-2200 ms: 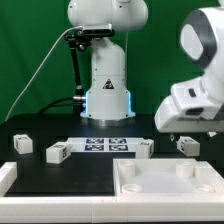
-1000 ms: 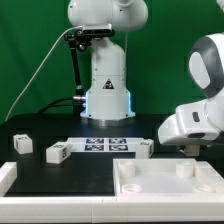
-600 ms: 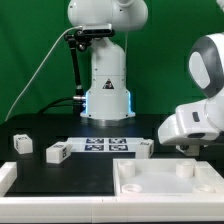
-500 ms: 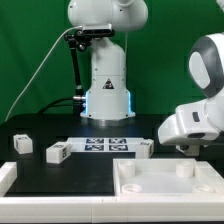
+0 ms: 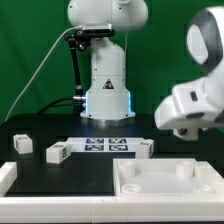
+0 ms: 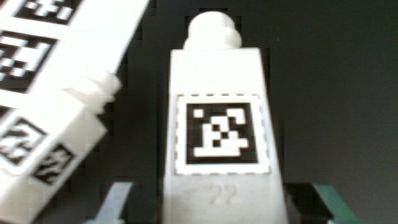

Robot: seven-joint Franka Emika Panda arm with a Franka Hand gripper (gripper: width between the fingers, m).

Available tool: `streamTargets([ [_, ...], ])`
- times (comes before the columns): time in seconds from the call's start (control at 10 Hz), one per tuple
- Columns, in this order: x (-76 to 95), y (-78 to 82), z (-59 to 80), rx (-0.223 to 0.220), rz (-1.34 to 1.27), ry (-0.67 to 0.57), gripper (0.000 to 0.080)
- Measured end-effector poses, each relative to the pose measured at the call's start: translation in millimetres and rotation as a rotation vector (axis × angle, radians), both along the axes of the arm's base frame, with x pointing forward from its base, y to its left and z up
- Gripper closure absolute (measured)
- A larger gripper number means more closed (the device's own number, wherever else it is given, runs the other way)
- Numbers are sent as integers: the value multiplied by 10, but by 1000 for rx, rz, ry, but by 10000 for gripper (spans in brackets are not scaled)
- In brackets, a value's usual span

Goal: Assemble one leg

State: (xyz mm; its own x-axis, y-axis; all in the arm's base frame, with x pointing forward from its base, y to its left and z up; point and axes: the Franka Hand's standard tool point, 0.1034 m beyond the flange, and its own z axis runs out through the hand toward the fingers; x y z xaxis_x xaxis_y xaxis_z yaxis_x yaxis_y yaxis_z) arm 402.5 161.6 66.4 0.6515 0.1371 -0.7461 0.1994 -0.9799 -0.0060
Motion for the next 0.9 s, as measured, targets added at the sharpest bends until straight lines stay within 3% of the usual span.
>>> streamTargets([
  [0.2, 161, -95, 269, -3, -10, -2, 507],
  [0.4, 229, -58, 210, 14, -15, -61, 507],
  [0.5, 316, -33, 206, 40, -22, -182, 507],
  [0.7, 329, -44, 236, 77, -18, -332, 506],
  [0.9, 617, -75, 420, 139, 11, -505, 506],
])
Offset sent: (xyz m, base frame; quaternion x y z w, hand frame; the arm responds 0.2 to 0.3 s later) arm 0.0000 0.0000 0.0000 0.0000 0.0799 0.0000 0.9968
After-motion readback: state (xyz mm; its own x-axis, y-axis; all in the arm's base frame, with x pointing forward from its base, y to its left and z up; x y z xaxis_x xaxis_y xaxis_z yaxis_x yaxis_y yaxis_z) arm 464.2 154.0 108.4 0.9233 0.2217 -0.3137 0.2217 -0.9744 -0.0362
